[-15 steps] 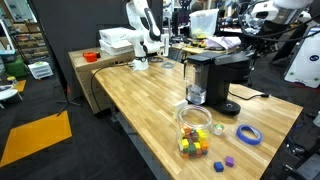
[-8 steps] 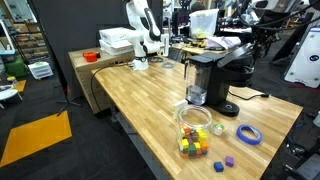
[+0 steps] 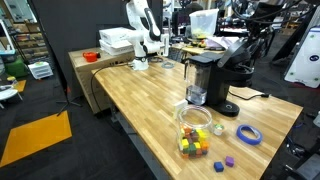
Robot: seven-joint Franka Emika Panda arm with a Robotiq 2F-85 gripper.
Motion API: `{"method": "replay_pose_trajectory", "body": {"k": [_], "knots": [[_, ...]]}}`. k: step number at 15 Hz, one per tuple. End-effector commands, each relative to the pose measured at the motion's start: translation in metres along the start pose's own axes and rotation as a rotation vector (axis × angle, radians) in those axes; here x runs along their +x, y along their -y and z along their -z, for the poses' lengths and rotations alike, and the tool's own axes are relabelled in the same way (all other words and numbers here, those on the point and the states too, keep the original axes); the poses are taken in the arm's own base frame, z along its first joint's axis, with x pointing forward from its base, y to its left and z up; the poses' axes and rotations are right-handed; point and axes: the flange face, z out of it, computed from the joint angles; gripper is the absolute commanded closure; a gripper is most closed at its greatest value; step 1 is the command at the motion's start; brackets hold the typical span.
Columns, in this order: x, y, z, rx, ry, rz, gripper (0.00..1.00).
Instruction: Open the lid of the coffee maker
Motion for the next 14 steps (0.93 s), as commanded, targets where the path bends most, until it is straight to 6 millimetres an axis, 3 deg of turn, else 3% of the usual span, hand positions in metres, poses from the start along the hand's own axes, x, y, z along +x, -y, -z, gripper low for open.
{"method": "replay_pose_trajectory", "body": {"k": [1,8,14], "knots": [[0.01,-0.012,-0.012,0.016,0.016,0.069,1.0],[0.013,-0.041,-0.021,0.011,0.043,0.181,1.0],[0.014,-0.063,-0.031,0.077,0.024,0.161,1.0]]}}
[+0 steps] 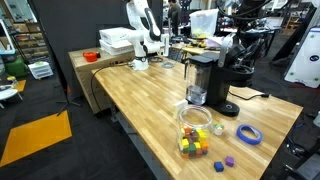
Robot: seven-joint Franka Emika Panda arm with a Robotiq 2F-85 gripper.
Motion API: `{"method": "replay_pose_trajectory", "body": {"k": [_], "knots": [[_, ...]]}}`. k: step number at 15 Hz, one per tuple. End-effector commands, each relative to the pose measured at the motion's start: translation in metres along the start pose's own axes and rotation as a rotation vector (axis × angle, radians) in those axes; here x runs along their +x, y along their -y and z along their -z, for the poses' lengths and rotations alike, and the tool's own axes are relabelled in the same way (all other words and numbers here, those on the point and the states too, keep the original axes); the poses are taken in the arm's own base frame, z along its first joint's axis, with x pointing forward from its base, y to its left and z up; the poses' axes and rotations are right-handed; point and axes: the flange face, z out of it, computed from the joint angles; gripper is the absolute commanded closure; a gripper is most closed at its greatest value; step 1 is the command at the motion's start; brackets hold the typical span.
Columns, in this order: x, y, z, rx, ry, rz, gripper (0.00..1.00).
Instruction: Open the lid of the coffee maker
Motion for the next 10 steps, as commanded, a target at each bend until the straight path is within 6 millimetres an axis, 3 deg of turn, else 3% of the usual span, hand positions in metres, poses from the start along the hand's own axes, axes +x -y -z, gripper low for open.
{"method": "replay_pose_trajectory", "body": {"k": [1,2,4,5,7,10], "knots": [[0.004,-0.001,-0.032,0.126,-0.012,0.007,1.0],[0.005,0.002,-0.042,0.156,-0.016,0.0,1.0],[0.001,-0.002,-0.043,0.174,-0.015,-0.024,1.0],[0.001,-0.002,-0.041,0.191,-0.029,-0.036,0.74],[0.0,-0.001,-0.038,0.206,-0.04,-0.065,0.68],[0.001,0.003,-0.032,0.233,-0.053,-0.085,0.46]]}}
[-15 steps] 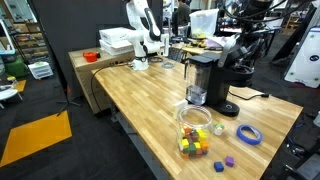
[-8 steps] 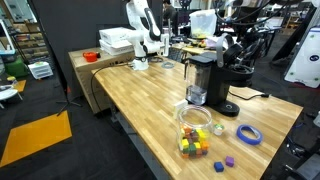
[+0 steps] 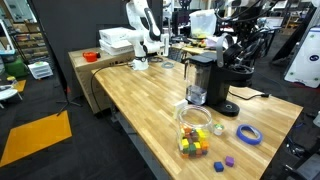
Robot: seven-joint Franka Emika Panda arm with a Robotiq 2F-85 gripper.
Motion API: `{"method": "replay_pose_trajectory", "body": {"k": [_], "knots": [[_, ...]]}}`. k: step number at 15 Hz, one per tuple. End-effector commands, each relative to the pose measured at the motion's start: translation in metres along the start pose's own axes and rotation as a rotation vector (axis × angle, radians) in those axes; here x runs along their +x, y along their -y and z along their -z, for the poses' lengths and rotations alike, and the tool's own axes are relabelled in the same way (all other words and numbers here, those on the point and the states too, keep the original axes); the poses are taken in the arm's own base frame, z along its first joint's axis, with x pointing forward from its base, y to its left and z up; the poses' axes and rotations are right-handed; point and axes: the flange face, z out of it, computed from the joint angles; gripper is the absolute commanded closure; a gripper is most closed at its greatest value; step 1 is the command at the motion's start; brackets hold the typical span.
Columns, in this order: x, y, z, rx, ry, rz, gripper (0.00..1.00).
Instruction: Open the lid of the coffee maker
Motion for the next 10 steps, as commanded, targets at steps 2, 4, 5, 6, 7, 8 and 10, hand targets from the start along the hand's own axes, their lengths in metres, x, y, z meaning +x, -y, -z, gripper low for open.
{"method": "replay_pose_trajectory", "body": {"k": [2,4,5,6,7,8,10], "knots": [[0.0002,0.0021,0.0003,0.022,-0.005,-0.009,0.58],[0.0002,0.0032,-0.0007,0.032,-0.006,-0.011,0.47],[0.0003,0.0033,-0.0006,0.033,-0.006,-0.011,0.46],[0.0003,0.0033,-0.0006,0.033,-0.006,-0.011,0.21],[0.0001,0.0043,-0.0009,0.053,-0.011,-0.017,0.2],[0.0007,0.004,-0.0005,0.068,-0.012,-0.019,0.14],[0.0019,0.0001,0.0026,0.077,-0.024,-0.035,0.01]]}}
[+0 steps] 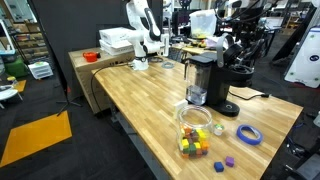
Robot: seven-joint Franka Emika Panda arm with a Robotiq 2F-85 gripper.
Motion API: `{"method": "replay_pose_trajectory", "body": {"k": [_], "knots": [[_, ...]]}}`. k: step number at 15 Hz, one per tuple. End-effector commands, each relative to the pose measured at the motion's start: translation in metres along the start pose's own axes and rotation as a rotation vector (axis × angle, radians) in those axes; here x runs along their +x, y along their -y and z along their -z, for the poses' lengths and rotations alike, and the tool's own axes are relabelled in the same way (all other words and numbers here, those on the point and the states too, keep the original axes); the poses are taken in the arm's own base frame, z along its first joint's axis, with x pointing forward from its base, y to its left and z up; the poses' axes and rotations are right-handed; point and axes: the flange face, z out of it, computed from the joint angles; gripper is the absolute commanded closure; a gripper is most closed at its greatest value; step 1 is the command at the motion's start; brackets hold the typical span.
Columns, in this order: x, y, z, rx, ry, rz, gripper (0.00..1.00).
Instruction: Open the lid of the coffee maker
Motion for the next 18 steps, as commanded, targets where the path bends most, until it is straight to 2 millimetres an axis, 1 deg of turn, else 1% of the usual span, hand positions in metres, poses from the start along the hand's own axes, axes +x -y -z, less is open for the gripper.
{"method": "replay_pose_trajectory", "body": {"k": [1,7,11,15,18], "knots": [[0.001,-0.008,0.008,0.031,-0.029,-0.038,0.0],[-0.007,-0.019,0.028,0.045,-0.054,-0.125,0.0],[-0.009,-0.017,0.038,0.08,-0.084,-0.17,0.0],[-0.011,-0.02,0.051,0.073,-0.104,-0.207,0.0],[-0.011,-0.018,0.057,0.082,-0.104,-0.242,0.0]]}}
